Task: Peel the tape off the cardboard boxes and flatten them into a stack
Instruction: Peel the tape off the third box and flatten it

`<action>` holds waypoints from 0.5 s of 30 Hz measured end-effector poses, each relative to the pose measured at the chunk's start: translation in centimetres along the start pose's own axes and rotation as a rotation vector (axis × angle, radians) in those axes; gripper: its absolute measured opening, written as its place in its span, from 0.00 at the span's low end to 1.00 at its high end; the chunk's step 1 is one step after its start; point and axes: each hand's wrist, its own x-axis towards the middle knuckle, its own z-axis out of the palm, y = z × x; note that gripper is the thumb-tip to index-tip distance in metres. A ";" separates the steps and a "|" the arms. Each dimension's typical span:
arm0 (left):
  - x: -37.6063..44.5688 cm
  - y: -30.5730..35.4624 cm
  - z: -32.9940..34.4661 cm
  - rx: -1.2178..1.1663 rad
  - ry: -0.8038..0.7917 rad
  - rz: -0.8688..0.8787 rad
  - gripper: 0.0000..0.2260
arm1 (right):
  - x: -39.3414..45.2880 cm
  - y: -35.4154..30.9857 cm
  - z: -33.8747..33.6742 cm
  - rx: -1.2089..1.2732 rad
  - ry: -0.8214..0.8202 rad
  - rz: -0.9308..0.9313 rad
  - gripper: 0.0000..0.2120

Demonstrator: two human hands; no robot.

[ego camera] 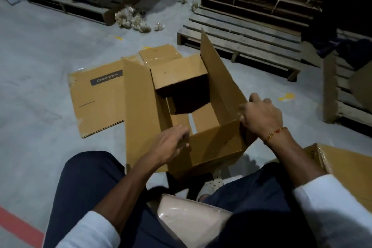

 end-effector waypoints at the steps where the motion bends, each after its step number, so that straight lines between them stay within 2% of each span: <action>1: -0.2 0.5 0.2 0.020 -0.043 0.022 0.05 | 0.0 0.2 0.2 -0.035 -0.042 0.002 0.12; 6: -0.5 0.8 1.6 -0.056 -0.197 0.000 0.11 | -0.7 0.1 0.7 -0.150 -0.179 -0.052 0.18; 10: -1.5 0.5 1.7 -0.301 -0.385 -0.041 0.07 | -0.2 2.5 0.4 -0.011 -0.419 -0.066 0.21; 12: -2.1 1.0 1.4 -0.499 -0.490 -0.186 0.15 | -0.3 3.9 0.0 0.094 -0.506 -0.101 0.15; 14: -2.3 1.3 1.4 -0.635 -0.534 -0.346 0.22 | -0.6 4.9 -0.2 0.228 -0.563 -0.124 0.04; 15: -2.4 1.2 1.4 -0.652 -0.546 -0.412 0.26 | -0.7 5.3 0.1 0.329 -0.574 -0.127 0.05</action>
